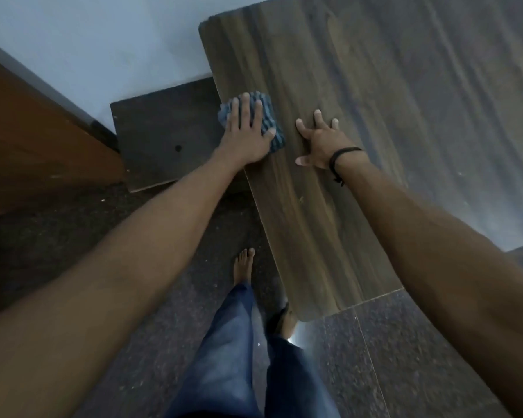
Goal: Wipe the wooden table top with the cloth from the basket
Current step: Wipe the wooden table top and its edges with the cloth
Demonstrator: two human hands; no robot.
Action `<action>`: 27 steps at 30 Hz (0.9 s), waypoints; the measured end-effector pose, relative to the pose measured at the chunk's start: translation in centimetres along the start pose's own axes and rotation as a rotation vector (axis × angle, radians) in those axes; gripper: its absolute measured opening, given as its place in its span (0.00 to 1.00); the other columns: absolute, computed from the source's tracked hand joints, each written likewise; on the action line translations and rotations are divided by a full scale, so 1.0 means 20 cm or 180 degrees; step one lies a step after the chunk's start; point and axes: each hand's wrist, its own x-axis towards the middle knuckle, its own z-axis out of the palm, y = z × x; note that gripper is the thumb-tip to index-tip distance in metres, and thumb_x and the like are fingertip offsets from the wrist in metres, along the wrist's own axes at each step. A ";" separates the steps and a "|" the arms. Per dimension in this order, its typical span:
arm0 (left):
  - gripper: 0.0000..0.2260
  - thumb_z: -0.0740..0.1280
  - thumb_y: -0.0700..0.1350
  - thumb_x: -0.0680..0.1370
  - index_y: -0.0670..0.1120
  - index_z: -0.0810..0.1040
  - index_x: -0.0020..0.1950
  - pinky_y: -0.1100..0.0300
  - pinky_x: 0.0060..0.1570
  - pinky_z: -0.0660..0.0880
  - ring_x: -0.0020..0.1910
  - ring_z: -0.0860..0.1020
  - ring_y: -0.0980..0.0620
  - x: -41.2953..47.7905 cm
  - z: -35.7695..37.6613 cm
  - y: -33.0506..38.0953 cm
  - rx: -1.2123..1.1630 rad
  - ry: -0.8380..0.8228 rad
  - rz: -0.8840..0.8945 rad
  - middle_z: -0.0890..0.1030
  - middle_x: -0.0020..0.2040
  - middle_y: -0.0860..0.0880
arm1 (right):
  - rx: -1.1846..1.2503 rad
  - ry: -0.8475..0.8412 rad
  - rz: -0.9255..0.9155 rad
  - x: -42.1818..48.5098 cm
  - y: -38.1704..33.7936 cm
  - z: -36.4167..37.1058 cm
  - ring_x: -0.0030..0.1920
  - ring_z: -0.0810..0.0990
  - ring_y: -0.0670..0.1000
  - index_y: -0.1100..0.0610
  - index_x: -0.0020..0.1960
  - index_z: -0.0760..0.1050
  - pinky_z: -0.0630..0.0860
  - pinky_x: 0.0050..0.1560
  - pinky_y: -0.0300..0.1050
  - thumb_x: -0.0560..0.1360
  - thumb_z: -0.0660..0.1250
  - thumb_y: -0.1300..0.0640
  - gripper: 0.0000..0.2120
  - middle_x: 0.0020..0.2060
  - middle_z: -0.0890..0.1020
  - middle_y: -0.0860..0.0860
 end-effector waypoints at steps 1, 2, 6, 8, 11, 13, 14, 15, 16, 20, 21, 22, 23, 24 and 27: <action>0.33 0.45 0.61 0.85 0.45 0.35 0.81 0.44 0.76 0.35 0.78 0.31 0.40 -0.09 0.05 0.03 0.0018 -0.0010 0.0006 0.31 0.79 0.41 | -0.0043 0.0010 -0.0034 -0.03 0.01 0.02 0.79 0.43 0.68 0.44 0.82 0.43 0.51 0.78 0.61 0.77 0.70 0.44 0.46 0.81 0.39 0.55; 0.33 0.45 0.61 0.85 0.45 0.35 0.81 0.43 0.77 0.35 0.77 0.30 0.40 -0.17 0.11 0.07 0.0052 -0.0019 0.0002 0.31 0.79 0.41 | -0.0102 0.0026 -0.0072 -0.06 0.03 0.04 0.79 0.43 0.68 0.45 0.82 0.43 0.51 0.78 0.60 0.78 0.70 0.44 0.45 0.81 0.40 0.55; 0.33 0.46 0.60 0.85 0.45 0.34 0.81 0.43 0.76 0.35 0.77 0.29 0.41 -0.48 0.33 0.20 0.0135 -0.0060 -0.0018 0.29 0.78 0.41 | -0.0286 -0.0002 -0.0137 -0.20 0.10 0.11 0.80 0.45 0.63 0.46 0.82 0.43 0.54 0.77 0.60 0.79 0.69 0.46 0.43 0.82 0.41 0.54; 0.33 0.45 0.60 0.85 0.45 0.34 0.81 0.44 0.76 0.34 0.77 0.30 0.41 -0.60 0.44 0.28 0.0141 0.0012 -0.0079 0.30 0.79 0.41 | -0.0423 -0.0038 -0.0153 -0.28 0.14 0.16 0.81 0.46 0.62 0.45 0.82 0.43 0.56 0.77 0.60 0.79 0.69 0.46 0.44 0.82 0.41 0.53; 0.32 0.45 0.60 0.85 0.45 0.34 0.81 0.45 0.75 0.34 0.77 0.30 0.41 -0.75 0.58 0.37 0.0071 0.0081 -0.0191 0.31 0.79 0.41 | -0.0613 -0.0045 -0.0202 -0.39 0.21 0.23 0.81 0.49 0.62 0.47 0.83 0.44 0.56 0.77 0.59 0.79 0.69 0.46 0.44 0.82 0.42 0.54; 0.32 0.45 0.59 0.85 0.45 0.34 0.81 0.45 0.75 0.34 0.78 0.30 0.42 -0.86 0.66 0.43 0.0009 0.0110 -0.0195 0.31 0.79 0.42 | -0.0641 0.0040 -0.0276 -0.44 0.25 0.28 0.80 0.51 0.62 0.47 0.83 0.45 0.58 0.76 0.58 0.79 0.69 0.47 0.42 0.82 0.43 0.55; 0.32 0.45 0.59 0.85 0.45 0.35 0.81 0.45 0.75 0.34 0.78 0.30 0.42 -0.92 0.70 0.45 -0.0020 0.0130 -0.0178 0.31 0.79 0.42 | -0.0628 0.0068 -0.0311 -0.46 0.28 0.31 0.80 0.51 0.62 0.47 0.83 0.46 0.58 0.76 0.58 0.79 0.69 0.47 0.41 0.82 0.44 0.55; 0.32 0.46 0.59 0.85 0.45 0.35 0.81 0.45 0.76 0.34 0.78 0.30 0.42 -0.98 0.74 0.47 -0.0049 0.0147 -0.0155 0.31 0.79 0.42 | -0.0599 0.0076 -0.0336 -0.48 0.30 0.33 0.80 0.51 0.62 0.47 0.83 0.46 0.58 0.76 0.59 0.80 0.68 0.48 0.41 0.82 0.44 0.55; 0.32 0.46 0.59 0.85 0.45 0.35 0.81 0.45 0.77 0.35 0.78 0.30 0.42 -1.04 0.78 0.49 -0.0067 0.0151 -0.0124 0.31 0.79 0.42 | -0.0565 0.0072 -0.0350 -0.50 0.32 0.35 0.80 0.51 0.62 0.46 0.82 0.47 0.58 0.77 0.59 0.80 0.68 0.49 0.40 0.82 0.44 0.54; 0.32 0.46 0.59 0.85 0.43 0.37 0.81 0.43 0.78 0.39 0.78 0.32 0.39 -1.27 0.95 0.57 0.0092 0.0152 -0.0025 0.34 0.80 0.40 | -0.0550 0.0036 -0.0412 -0.56 0.37 0.38 0.80 0.50 0.62 0.46 0.82 0.47 0.58 0.77 0.60 0.80 0.67 0.50 0.39 0.82 0.43 0.54; 0.32 0.46 0.59 0.85 0.43 0.37 0.81 0.43 0.78 0.39 0.78 0.32 0.39 -1.30 0.97 0.58 0.0149 0.0112 -0.0007 0.33 0.80 0.39 | -0.0562 0.0031 -0.0442 -0.58 0.38 0.39 0.80 0.50 0.62 0.46 0.82 0.47 0.58 0.77 0.59 0.80 0.68 0.50 0.40 0.82 0.44 0.54; 0.32 0.46 0.59 0.85 0.43 0.37 0.81 0.43 0.78 0.39 0.78 0.32 0.39 -1.32 0.98 0.58 0.0162 0.0067 -0.0002 0.33 0.80 0.39 | -0.0579 0.0016 -0.0475 -0.60 0.39 0.39 0.80 0.50 0.63 0.46 0.82 0.47 0.57 0.77 0.58 0.80 0.69 0.50 0.40 0.82 0.44 0.54; 0.32 0.46 0.59 0.85 0.44 0.36 0.81 0.43 0.78 0.38 0.78 0.32 0.39 -1.32 0.97 0.59 0.0134 0.0029 -0.0014 0.32 0.79 0.40 | -0.0592 -0.0005 -0.0490 -0.61 0.40 0.39 0.80 0.50 0.63 0.46 0.82 0.46 0.57 0.77 0.58 0.79 0.69 0.50 0.41 0.82 0.44 0.54; 0.32 0.46 0.59 0.85 0.44 0.35 0.81 0.43 0.77 0.38 0.78 0.31 0.40 -1.30 0.96 0.59 0.0102 0.0003 -0.0039 0.32 0.79 0.41 | -0.0596 -0.0027 -0.0484 -0.63 0.41 0.40 0.80 0.50 0.63 0.46 0.82 0.46 0.57 0.77 0.58 0.79 0.70 0.50 0.42 0.82 0.43 0.54; 0.33 0.47 0.60 0.85 0.46 0.34 0.80 0.45 0.77 0.36 0.77 0.28 0.43 -1.18 0.89 0.59 0.0004 -0.0080 -0.0175 0.29 0.78 0.44 | -0.0559 -0.0122 -0.0432 -0.67 0.45 0.45 0.81 0.48 0.62 0.45 0.82 0.45 0.56 0.77 0.58 0.78 0.72 0.51 0.44 0.82 0.42 0.52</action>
